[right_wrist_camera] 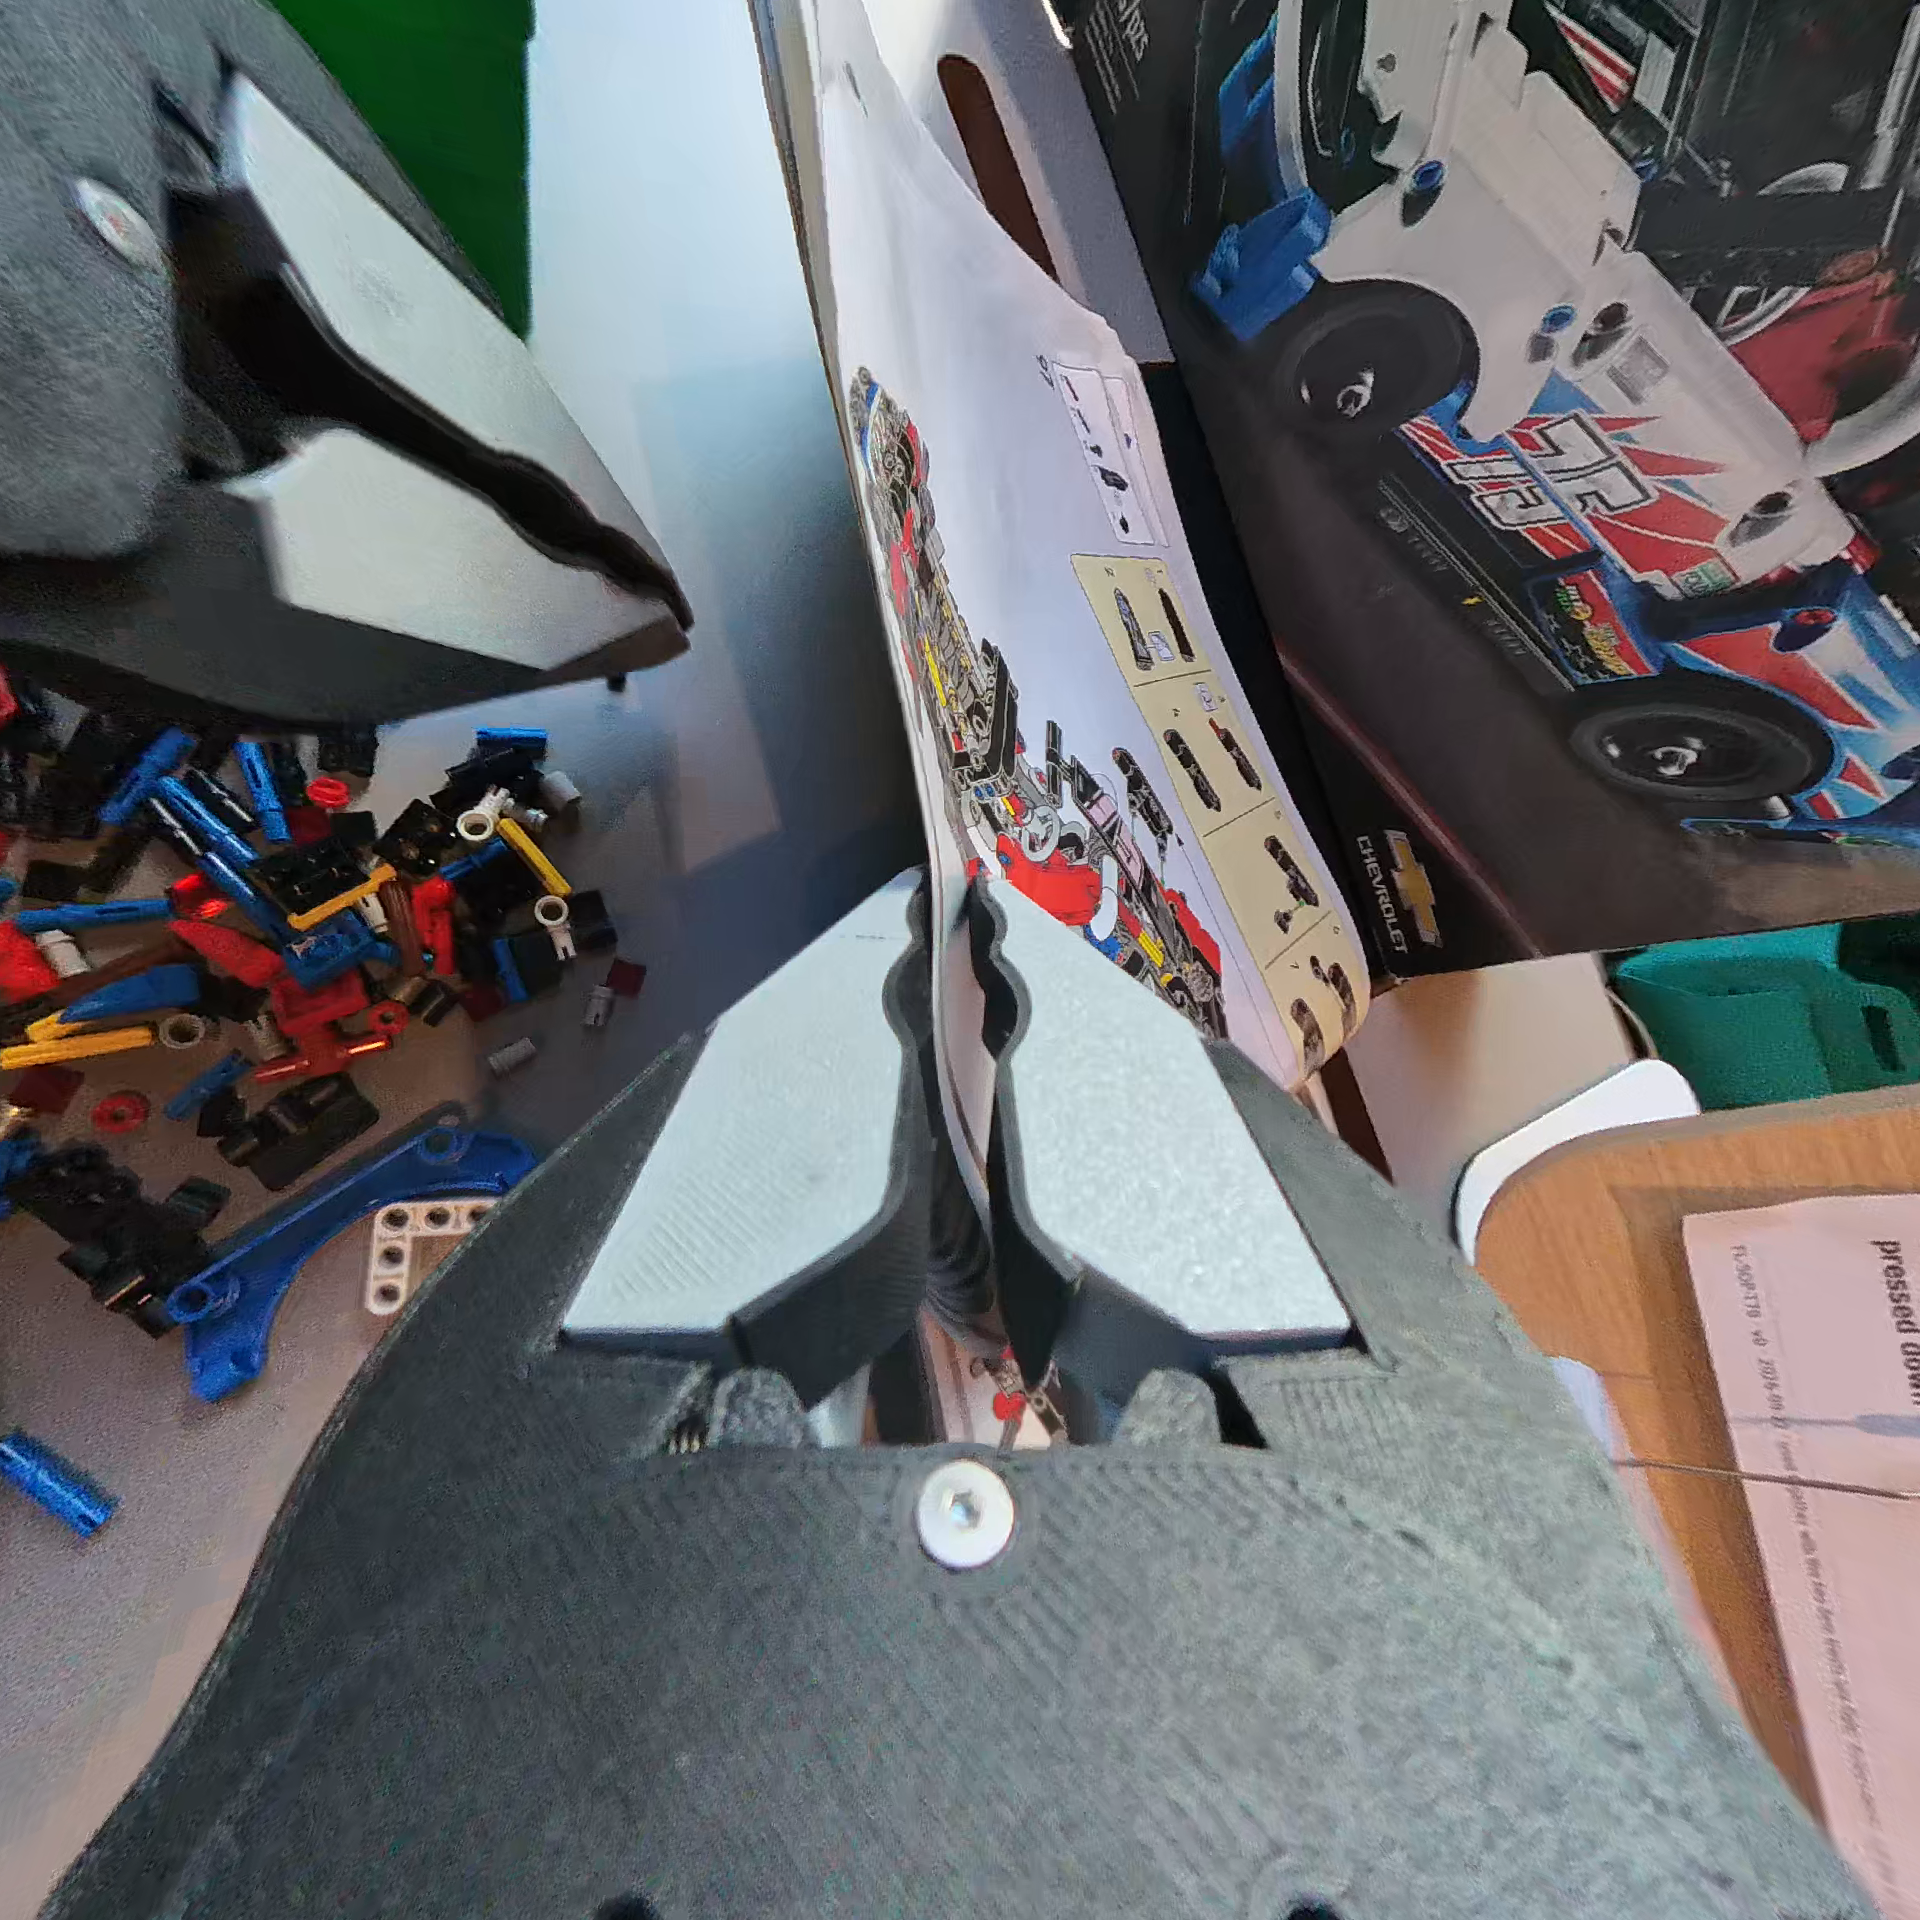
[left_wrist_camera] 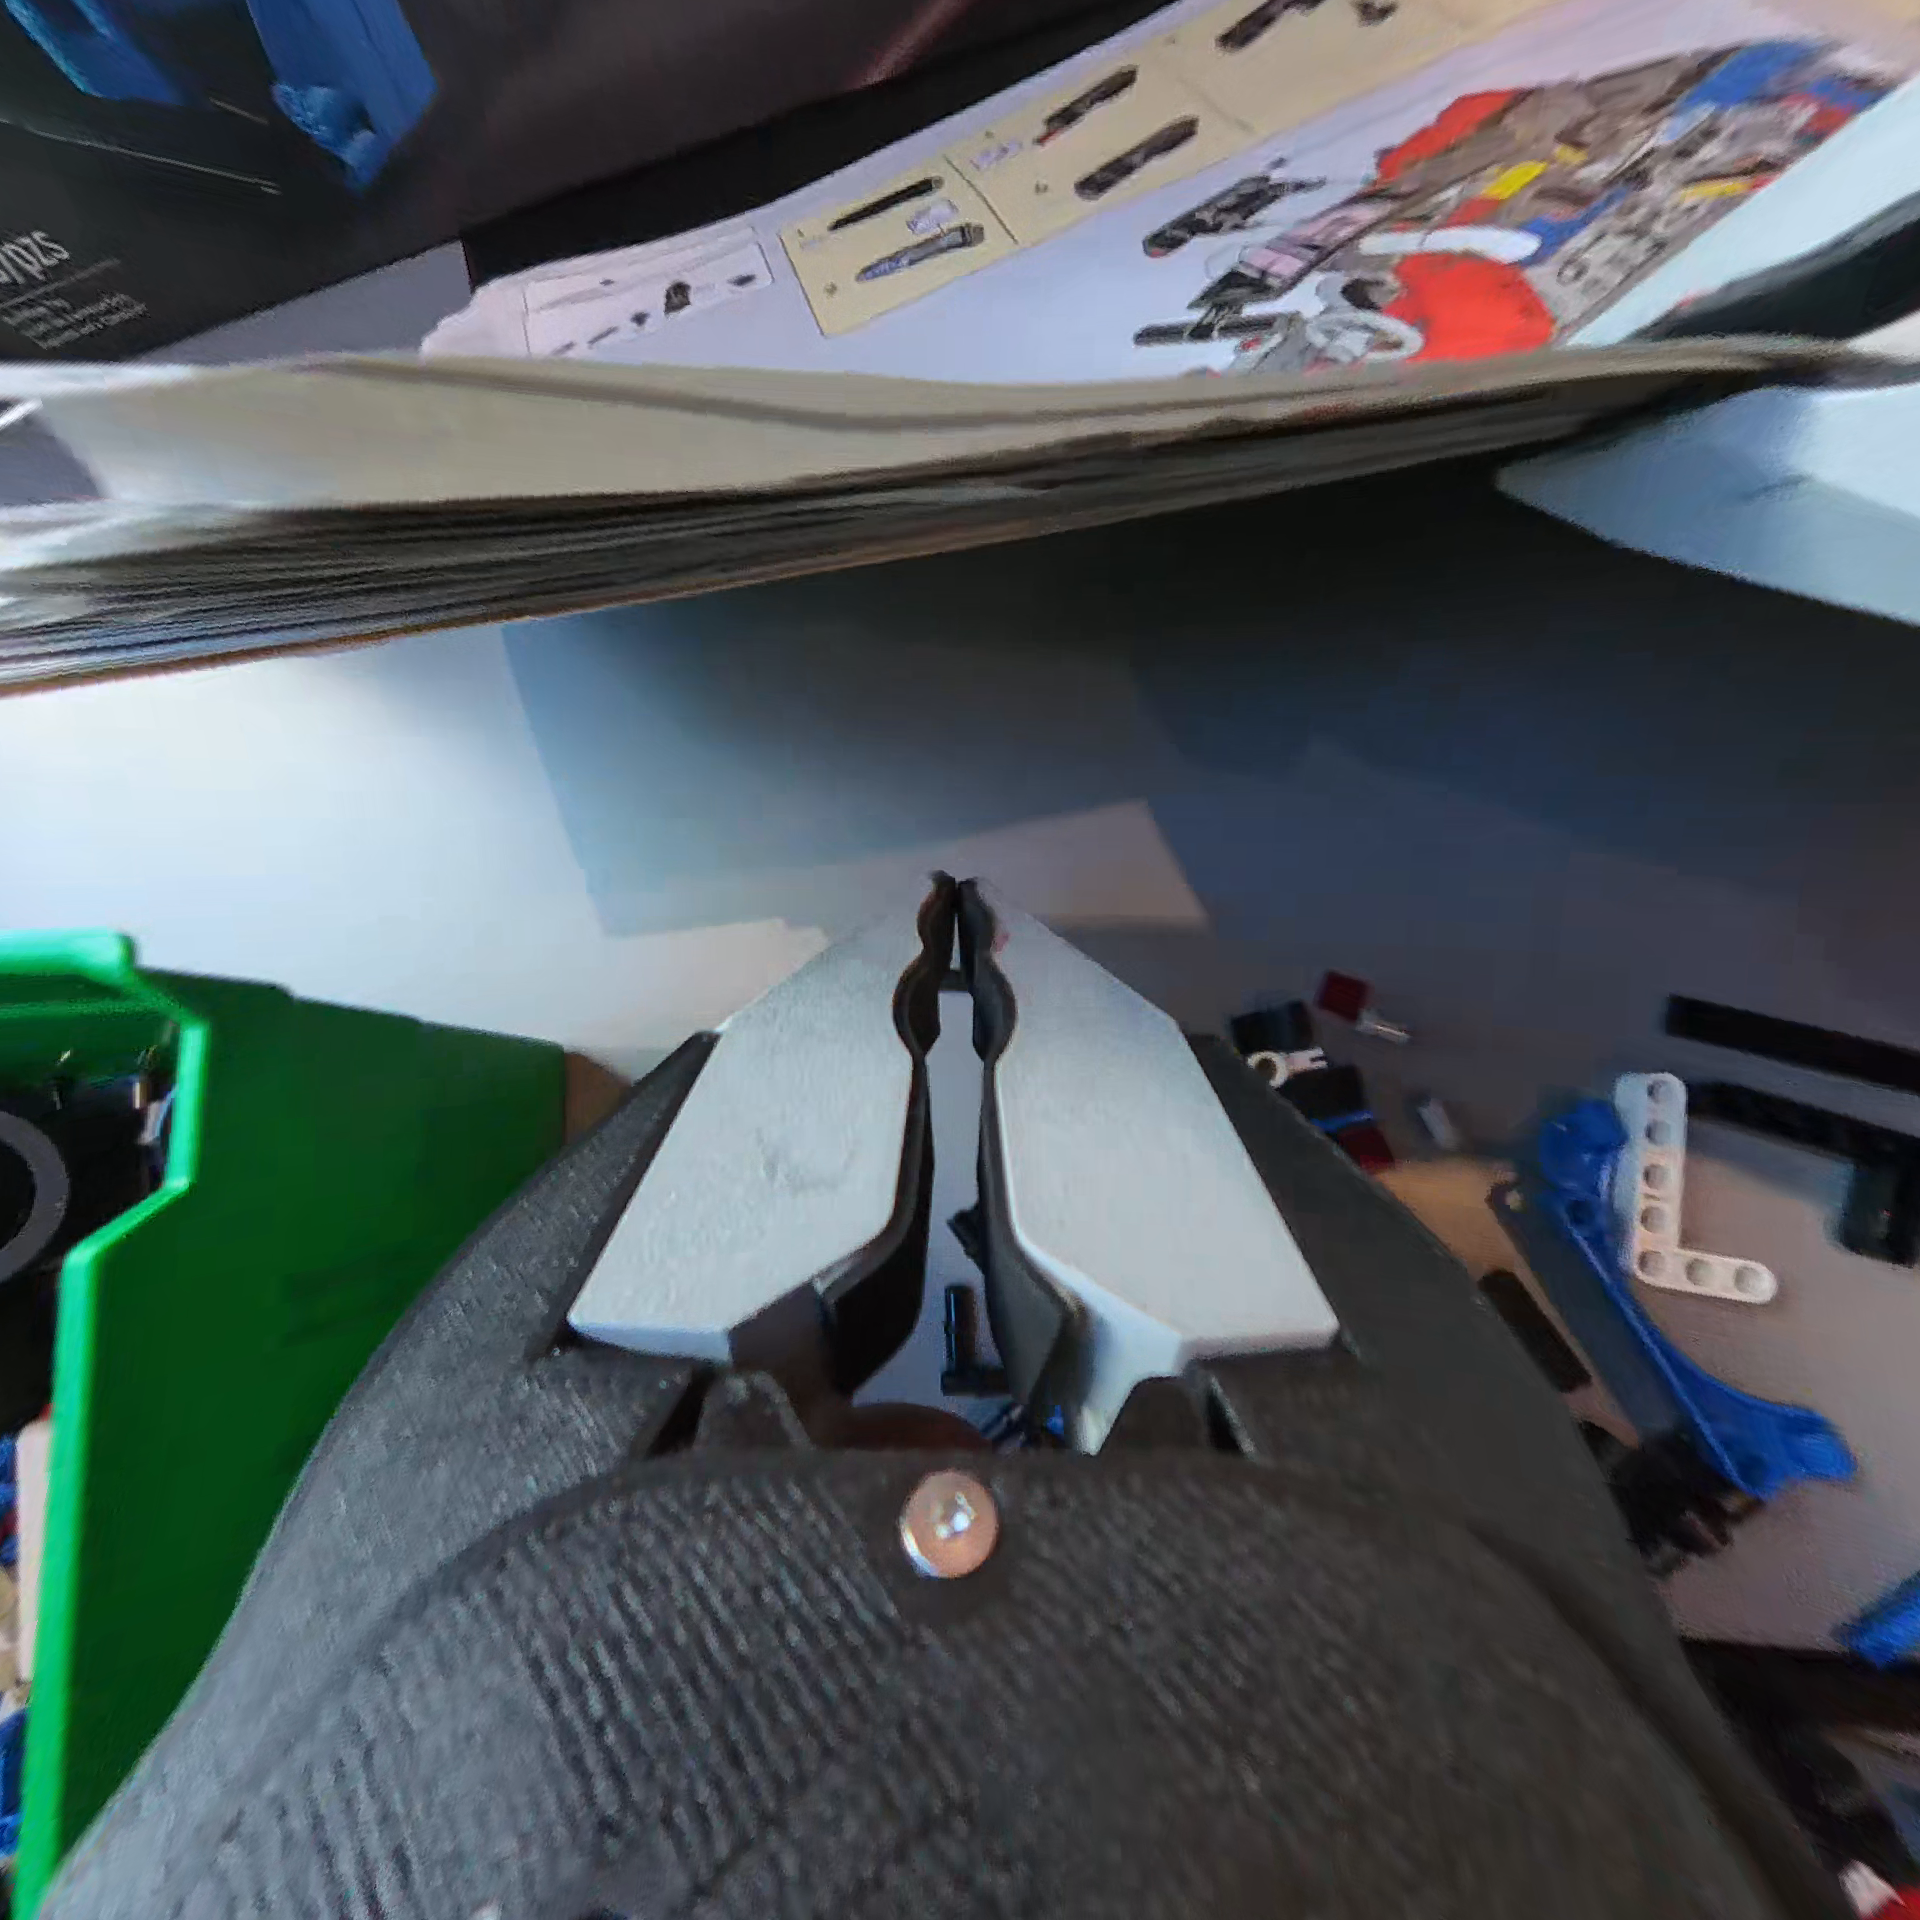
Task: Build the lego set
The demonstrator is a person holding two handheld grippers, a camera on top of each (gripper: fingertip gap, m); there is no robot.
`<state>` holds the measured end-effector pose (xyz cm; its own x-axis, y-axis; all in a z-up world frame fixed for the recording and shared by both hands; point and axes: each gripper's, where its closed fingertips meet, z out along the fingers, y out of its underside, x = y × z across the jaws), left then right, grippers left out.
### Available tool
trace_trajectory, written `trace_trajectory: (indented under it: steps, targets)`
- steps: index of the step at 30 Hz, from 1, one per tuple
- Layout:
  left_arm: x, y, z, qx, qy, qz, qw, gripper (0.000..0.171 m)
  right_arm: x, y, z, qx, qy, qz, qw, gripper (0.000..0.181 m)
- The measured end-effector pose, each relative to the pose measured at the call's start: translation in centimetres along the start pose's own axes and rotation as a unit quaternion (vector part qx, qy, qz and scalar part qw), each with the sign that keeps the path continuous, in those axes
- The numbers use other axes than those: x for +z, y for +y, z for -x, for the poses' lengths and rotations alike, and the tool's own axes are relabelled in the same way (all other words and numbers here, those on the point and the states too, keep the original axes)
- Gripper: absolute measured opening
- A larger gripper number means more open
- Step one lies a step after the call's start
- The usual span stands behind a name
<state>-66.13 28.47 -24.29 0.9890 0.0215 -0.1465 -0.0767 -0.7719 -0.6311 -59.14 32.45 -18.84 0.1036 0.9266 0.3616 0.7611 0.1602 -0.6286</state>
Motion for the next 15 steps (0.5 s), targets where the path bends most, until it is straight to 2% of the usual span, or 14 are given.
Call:
trace_trajectory:
  steps: [7,12,15]
  targets:
    - [2.0,1.0,0.7,0.008,-0.018,0.042,0.999,0.0,0.0,0.5,0.1,0.019,-0.018,-0.016,1.0,0.002]
    - [1.8,2.9,0.6,0.025,-0.009,0.094,0.995,0.0,0.0,1.0,-0.2,0.028,-0.023,-0.018,0.999,0.002]
    - [0.2,4.8,0.9,0.034,-0.017,0.14,0.989,0.0,0.0,1.2,-0.1,0.032,-0.028,-0.017,0.999,0.002]
